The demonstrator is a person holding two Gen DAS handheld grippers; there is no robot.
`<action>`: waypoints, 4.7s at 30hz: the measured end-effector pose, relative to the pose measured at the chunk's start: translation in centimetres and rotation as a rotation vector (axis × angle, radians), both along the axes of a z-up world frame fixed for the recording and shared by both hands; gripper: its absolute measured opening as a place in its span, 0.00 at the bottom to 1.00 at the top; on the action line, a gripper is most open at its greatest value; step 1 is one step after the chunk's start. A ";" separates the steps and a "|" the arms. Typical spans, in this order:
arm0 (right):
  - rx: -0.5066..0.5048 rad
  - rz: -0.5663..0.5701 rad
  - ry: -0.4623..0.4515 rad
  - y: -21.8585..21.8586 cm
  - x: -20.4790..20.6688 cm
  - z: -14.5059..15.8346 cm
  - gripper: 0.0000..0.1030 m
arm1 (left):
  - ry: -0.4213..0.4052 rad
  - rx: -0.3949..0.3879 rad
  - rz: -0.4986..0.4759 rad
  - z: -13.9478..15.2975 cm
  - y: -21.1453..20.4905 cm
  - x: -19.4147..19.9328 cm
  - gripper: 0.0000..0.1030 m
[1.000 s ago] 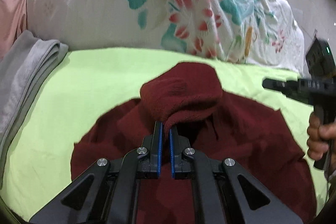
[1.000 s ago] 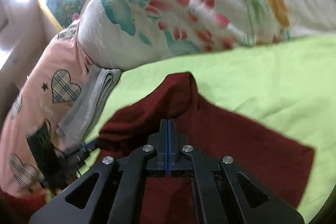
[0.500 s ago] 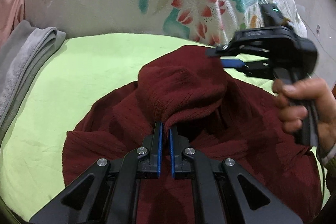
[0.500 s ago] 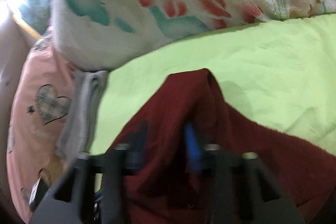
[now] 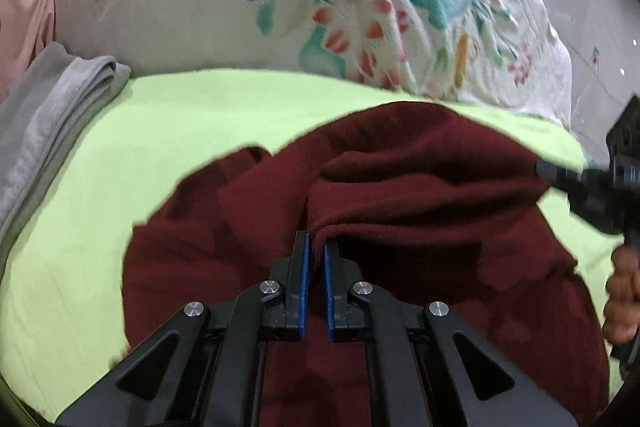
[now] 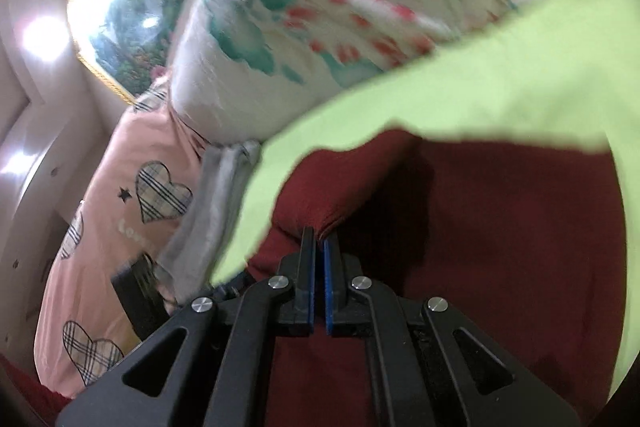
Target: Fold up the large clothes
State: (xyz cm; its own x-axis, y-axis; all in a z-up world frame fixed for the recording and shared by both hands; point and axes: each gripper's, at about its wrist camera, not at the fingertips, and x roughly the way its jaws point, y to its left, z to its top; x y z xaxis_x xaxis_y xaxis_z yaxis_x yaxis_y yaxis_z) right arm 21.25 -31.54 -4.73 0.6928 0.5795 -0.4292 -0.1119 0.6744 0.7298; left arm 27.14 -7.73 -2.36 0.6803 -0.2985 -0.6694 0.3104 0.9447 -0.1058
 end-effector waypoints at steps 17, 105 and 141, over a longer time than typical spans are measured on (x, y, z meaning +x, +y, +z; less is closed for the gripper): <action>0.054 -0.116 0.129 -2.9 -4.9 -4.2 0.22 | 0.211 -0.197 0.002 0.1 3.6 -4.3 0.46; -0.234 -0.170 0.262 -3.3 -1.2 -5.0 0.03 | 0.263 -0.117 -0.025 -3.1 4.8 -1.3 0.03; -0.159 -0.294 0.269 -1.9 -22.1 -2.6 0.50 | 0.319 -0.180 0.163 -2.7 18.5 -21.3 0.49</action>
State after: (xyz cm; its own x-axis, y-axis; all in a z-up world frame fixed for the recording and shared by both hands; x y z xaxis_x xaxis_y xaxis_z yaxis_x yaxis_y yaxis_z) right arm -0.90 -33.45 -7.32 0.6702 0.2856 -0.6851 0.2819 0.7559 0.5909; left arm 5.86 10.81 -5.04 0.4947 -0.3354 -0.8017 0.0829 0.9365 -0.3406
